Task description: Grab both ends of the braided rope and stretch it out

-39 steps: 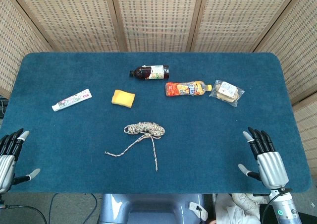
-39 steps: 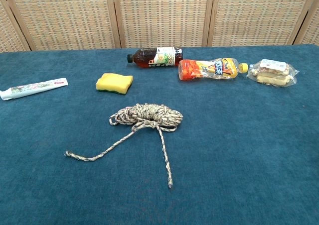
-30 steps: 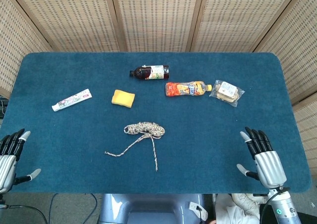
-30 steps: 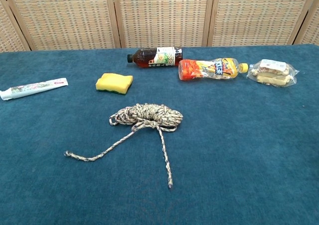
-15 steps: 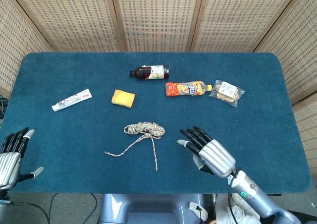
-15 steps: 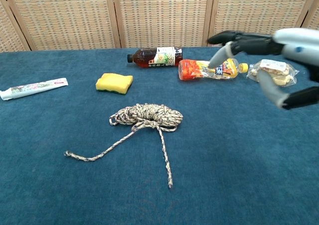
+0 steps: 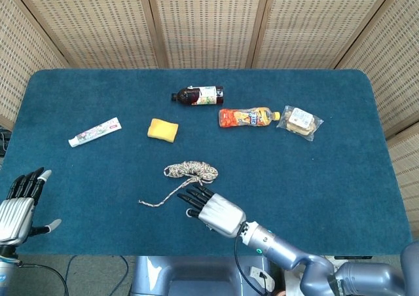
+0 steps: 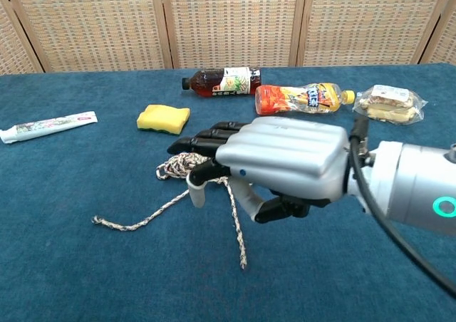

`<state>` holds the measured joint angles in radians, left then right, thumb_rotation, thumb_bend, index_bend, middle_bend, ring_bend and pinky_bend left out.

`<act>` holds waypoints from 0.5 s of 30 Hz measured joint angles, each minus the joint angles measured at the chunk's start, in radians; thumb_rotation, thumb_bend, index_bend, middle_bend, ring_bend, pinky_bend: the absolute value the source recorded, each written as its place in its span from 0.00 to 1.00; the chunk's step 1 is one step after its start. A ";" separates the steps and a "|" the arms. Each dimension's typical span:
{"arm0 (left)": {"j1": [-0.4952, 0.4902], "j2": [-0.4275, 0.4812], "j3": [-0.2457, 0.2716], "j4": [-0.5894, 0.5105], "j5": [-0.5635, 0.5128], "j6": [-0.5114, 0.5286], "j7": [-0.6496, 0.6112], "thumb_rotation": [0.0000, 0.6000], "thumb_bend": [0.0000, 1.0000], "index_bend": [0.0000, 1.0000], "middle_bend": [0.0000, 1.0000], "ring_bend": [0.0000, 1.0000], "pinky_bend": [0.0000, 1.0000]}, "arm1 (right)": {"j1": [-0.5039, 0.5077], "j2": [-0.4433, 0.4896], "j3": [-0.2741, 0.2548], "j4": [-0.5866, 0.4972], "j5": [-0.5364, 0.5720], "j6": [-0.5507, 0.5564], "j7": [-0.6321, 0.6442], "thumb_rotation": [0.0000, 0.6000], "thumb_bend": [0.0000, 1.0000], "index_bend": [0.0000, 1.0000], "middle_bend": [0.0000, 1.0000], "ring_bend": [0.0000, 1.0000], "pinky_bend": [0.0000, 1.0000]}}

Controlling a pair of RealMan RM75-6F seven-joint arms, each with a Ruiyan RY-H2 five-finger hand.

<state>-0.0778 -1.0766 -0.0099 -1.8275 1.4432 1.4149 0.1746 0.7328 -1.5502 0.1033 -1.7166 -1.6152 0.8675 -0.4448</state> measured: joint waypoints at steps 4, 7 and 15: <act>0.000 0.001 0.002 -0.002 0.001 0.000 0.002 1.00 0.00 0.00 0.00 0.00 0.00 | 0.020 -0.058 0.002 0.043 0.042 -0.030 -0.132 1.00 1.00 0.35 0.00 0.00 0.00; 0.001 0.001 0.003 -0.002 0.003 0.004 0.001 1.00 0.00 0.00 0.00 0.00 0.00 | 0.030 -0.092 -0.010 0.066 0.064 -0.050 -0.201 1.00 1.00 0.35 0.00 0.00 0.00; 0.003 -0.002 0.009 -0.004 0.015 0.009 0.008 1.00 0.00 0.00 0.00 0.00 0.00 | 0.036 -0.170 -0.042 0.113 0.099 -0.060 -0.272 1.00 1.00 0.35 0.00 0.00 0.00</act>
<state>-0.0750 -1.0781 -0.0010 -1.8312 1.4580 1.4235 0.1824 0.7687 -1.7199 0.0608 -1.6037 -1.5165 0.8074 -0.7167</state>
